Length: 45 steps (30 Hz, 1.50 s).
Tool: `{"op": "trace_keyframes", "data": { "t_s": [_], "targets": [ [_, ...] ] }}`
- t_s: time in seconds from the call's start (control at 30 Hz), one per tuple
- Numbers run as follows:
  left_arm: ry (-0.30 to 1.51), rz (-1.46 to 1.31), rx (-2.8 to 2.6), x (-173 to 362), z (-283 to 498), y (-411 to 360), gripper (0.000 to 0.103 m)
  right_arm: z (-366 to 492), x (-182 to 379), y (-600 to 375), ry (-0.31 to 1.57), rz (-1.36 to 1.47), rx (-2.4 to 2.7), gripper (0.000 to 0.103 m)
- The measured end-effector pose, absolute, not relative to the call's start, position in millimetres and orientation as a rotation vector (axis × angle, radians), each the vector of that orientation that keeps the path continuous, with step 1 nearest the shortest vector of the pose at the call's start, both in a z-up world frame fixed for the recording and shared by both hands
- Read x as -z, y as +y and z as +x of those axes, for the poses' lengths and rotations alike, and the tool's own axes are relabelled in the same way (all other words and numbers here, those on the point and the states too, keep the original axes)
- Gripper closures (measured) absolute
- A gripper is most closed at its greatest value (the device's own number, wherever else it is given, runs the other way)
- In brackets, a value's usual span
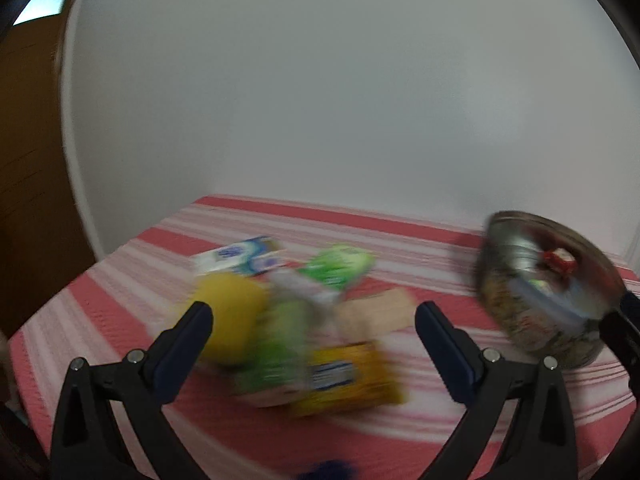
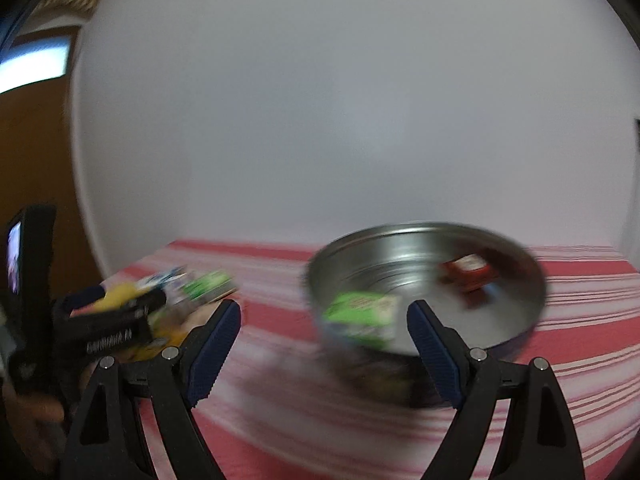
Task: Organize objects
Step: 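Grasp the blue cloth with right gripper while left gripper grasps yellow sponge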
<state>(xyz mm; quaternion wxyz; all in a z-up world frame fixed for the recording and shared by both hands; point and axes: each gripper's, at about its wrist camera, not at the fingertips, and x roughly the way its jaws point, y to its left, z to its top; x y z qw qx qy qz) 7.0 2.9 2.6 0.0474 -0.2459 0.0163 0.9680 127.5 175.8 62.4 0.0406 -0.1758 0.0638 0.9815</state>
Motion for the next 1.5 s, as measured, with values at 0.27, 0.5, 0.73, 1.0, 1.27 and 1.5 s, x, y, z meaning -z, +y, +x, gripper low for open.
{"op": "trace_keyframes", "data": {
  "t_s": [0.27,0.5,0.73,1.0,1.27,1.5],
  "targets": [
    [-0.033,-0.864,-3.127,5,7,-102,0.001,97,-30,110,0.237,-0.899,-3.194,0.016],
    [-0.14,-0.908,-3.191,13,10,-149,0.001,83,-19,42,0.123,-1.146,-3.21,0.016],
    [-0.129,-0.894,-3.171,16,10,-154,0.001,57,3,16,0.129,-1.337,-3.12,0.02],
    [-0.09,-0.864,-3.101,11,3,-140,0.001,43,17,-8,-0.089,-1.43,-3.06,0.065],
    [-0.032,-0.888,-2.953,3,-24,-92,0.001,60,-20,57,-0.018,-1.006,-3.117,0.065],
    [0.174,-1.003,-2.913,22,-65,-42,0.015,52,-26,114,0.114,-0.824,-3.026,0.065]
  ]
}}
